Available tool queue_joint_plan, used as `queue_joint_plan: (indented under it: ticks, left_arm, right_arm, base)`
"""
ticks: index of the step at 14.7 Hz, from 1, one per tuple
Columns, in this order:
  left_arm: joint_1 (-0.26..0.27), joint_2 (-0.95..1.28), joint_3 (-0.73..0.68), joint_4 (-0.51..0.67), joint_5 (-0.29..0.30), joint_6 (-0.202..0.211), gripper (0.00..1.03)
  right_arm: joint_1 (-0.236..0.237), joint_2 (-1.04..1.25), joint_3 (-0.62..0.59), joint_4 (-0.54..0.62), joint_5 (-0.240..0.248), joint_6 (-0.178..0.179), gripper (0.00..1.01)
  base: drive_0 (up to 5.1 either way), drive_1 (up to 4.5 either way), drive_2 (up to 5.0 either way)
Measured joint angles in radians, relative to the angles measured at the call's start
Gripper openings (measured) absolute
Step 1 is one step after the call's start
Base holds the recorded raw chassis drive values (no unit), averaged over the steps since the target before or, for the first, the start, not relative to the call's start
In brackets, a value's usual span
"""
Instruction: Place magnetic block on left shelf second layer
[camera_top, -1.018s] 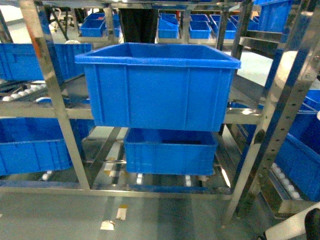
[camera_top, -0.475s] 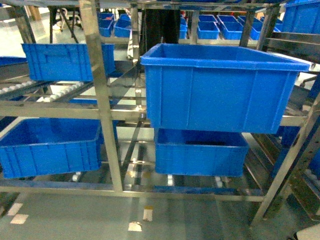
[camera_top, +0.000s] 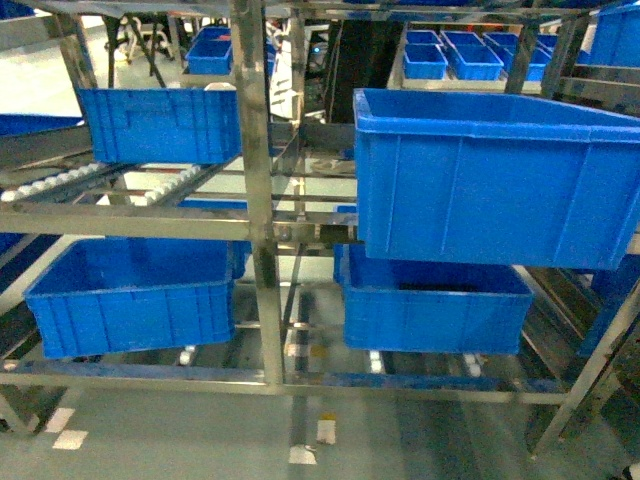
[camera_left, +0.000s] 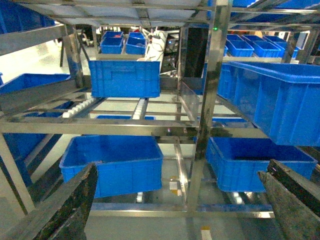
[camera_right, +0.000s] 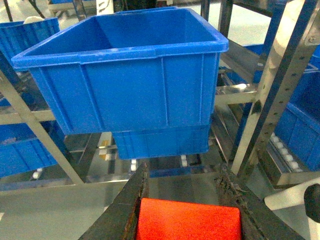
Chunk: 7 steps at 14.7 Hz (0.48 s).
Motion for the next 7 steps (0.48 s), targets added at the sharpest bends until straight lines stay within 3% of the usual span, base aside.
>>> queue_joint_plan:
  ticks: [7]
  left_arm:
    - [0.0,0.0,0.0,0.002,0.003,0.0,0.98]
  right_arm:
    - [0.0,-0.001,0.0,-0.003,0.0,0.0,0.34]
  base:
    - [0.0,4.06,-4.1]
